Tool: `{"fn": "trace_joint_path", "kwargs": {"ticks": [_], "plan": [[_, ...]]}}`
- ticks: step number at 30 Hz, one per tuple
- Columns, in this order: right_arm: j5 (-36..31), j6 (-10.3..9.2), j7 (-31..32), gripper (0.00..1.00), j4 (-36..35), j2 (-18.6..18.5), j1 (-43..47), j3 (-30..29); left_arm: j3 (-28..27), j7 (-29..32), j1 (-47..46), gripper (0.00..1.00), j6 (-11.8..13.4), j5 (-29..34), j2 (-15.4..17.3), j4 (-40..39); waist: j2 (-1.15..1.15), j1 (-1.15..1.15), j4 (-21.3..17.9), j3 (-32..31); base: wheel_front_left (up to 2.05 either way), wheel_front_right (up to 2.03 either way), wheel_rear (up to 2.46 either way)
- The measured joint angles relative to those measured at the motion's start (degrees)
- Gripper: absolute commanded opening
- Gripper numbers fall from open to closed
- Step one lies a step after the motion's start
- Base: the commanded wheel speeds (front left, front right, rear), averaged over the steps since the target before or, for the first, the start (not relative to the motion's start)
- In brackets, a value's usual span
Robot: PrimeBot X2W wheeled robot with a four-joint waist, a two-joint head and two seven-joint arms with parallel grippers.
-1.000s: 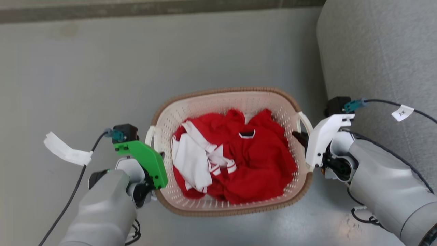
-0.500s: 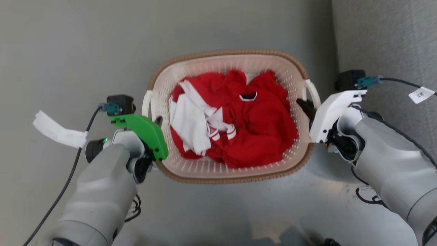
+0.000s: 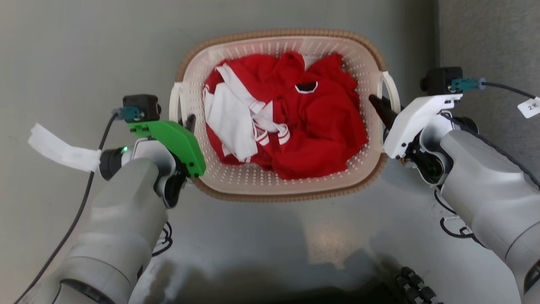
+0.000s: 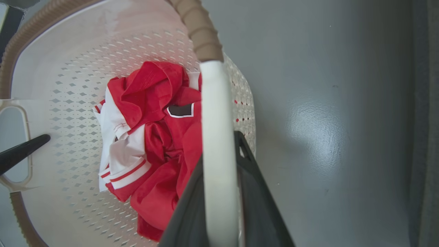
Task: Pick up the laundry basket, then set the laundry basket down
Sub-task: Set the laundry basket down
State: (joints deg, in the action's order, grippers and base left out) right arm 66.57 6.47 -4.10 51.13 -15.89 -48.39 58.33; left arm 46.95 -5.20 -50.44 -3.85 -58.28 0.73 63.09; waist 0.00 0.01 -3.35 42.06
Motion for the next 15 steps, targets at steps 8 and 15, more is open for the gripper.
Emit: {"fn": "trace_joint_path", "kwargs": {"ticks": [8, 15], "plan": [[0.0, 0.0, -2.0, 0.0, -0.07, -0.13, -1.69, 0.58, 0.38, -0.94, -2.3, 0.0, 0.66, 0.0, 0.07, 0.03, 0.0, 0.0, 0.17, 4.22, 0.0, 0.0, 0.0], [0.0, 0.0, -4.26, 0.0, -0.14, -0.48, -3.05, 1.46, 1.25, -1.67, -4.27, 0.0, 1.25, 0.0, 0.21, 0.04, 0.0, 0.0, 0.44, 7.8, 0.0, 0.0, 0.0]]}}
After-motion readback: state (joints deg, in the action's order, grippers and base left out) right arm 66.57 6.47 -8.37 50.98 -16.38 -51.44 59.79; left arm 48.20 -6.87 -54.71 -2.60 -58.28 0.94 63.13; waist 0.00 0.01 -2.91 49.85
